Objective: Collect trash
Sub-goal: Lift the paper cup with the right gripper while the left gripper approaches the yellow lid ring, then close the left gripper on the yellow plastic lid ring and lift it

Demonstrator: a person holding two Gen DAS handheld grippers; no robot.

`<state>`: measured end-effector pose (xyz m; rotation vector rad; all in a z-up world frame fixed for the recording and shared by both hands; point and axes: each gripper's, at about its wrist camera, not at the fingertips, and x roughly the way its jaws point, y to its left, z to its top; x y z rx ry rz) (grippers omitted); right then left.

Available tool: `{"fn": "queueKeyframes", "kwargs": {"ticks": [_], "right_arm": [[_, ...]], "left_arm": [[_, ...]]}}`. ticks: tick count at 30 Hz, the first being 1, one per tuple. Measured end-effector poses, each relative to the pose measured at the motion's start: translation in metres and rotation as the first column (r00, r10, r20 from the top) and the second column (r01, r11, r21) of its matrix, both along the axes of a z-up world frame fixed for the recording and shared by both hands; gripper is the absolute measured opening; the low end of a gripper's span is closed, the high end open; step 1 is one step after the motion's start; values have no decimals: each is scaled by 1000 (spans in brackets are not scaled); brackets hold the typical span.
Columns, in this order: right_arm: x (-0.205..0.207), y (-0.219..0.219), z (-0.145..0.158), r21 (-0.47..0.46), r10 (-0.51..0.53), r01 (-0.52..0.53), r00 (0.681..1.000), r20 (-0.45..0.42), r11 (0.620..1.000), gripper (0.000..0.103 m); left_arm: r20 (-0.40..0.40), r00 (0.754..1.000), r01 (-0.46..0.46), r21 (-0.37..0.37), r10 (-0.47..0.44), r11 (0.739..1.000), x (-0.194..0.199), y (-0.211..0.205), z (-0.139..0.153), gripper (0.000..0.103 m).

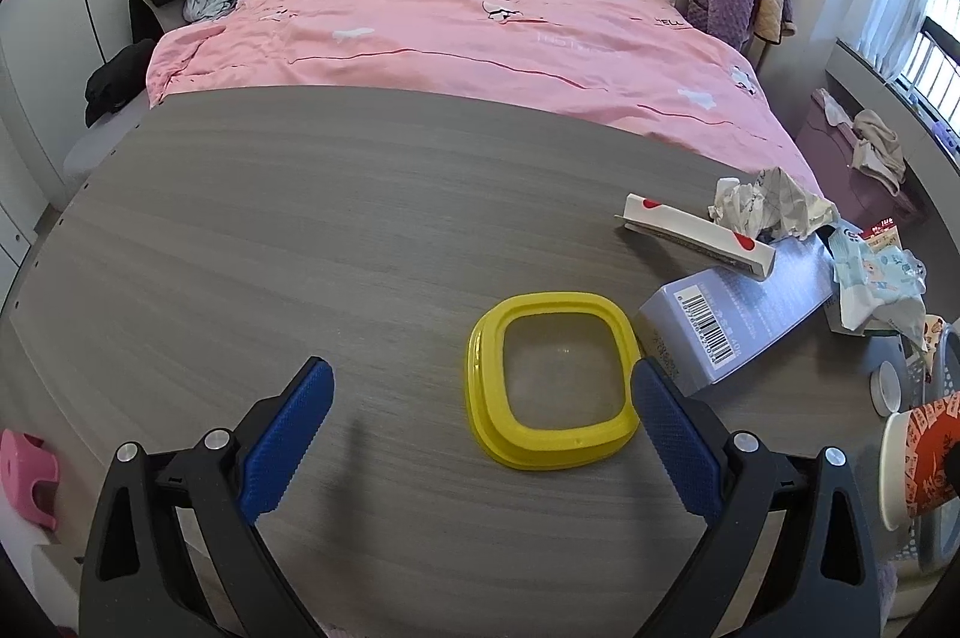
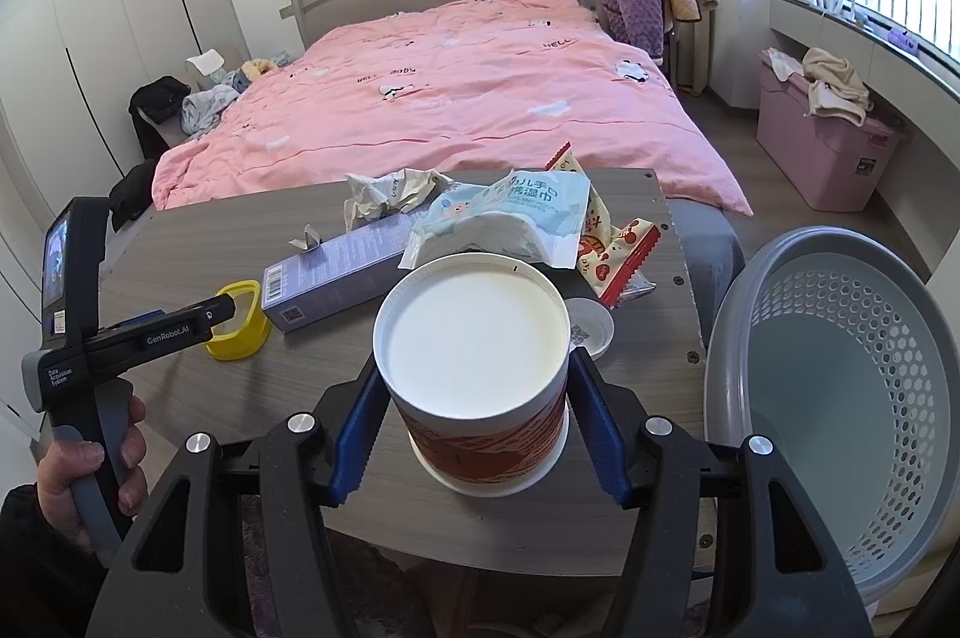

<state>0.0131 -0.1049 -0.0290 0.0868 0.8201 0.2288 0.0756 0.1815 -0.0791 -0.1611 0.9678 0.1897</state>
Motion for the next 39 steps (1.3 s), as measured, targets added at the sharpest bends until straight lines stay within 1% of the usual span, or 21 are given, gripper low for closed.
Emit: {"fn": "queueKeyframes", "kwargs": {"ticks": [4, 9, 13, 18, 23, 26, 28, 33, 35, 37, 39], "right_arm": [[0, 2, 0, -2, 3, -3, 1000, -1, 1000, 58], [0, 4, -1, -2, 8, -8, 1000, -3, 1000, 58], [1, 4, -1, -1, 9, -9, 1000, -5, 1000, 58], [2, 2, -1, 3, 4, -4, 1000, -4, 1000, 58], [4, 3, -2, 10, 12, -12, 1000, -11, 1000, 58], [4, 4, -2, 11, 14, -14, 1000, -12, 1000, 58], [5, 3, -2, 12, 12, -12, 1000, -10, 1000, 58], [5, 0, -1, 17, 3, -3, 1000, -7, 1000, 58], [5, 0, -2, 17, 3, -3, 1000, -8, 1000, 58], [5, 0, -1, 18, 4, -4, 1000, -9, 1000, 58], [5, 0, -1, 20, 6, -6, 1000, -9, 1000, 58]], "left_arm": [[-8, 1000, 21, -19, -21, 1000, -2, -4, -1, 95], [-26, 999, 37, -5, -37, 999, 1, -11, -7, 95], [-43, 999, 32, 27, -31, 999, 4, -12, -12, 95], [-55, 998, 10, 21, -9, 1000, 2, -3, -16, 95], [-51, 998, 22, 22, -21, 1000, 6, -5, -16, 95], [-60, 998, 23, 22, -22, 999, 12, -7, -21, 95], [-55, 998, 22, 39, -20, 999, 14, -7, -23, 95], [-44, 999, 22, 51, -20, 998, 16, -7, -23, 94], [-40, 999, 26, 58, -24, 998, 15, -7, -23, 91], [-31, 999, 38, 66, -36, 997, 13, -8, -21, 78], [-20, 998, 53, 66, -52, 996, 12, -10, -19, 68]]}}
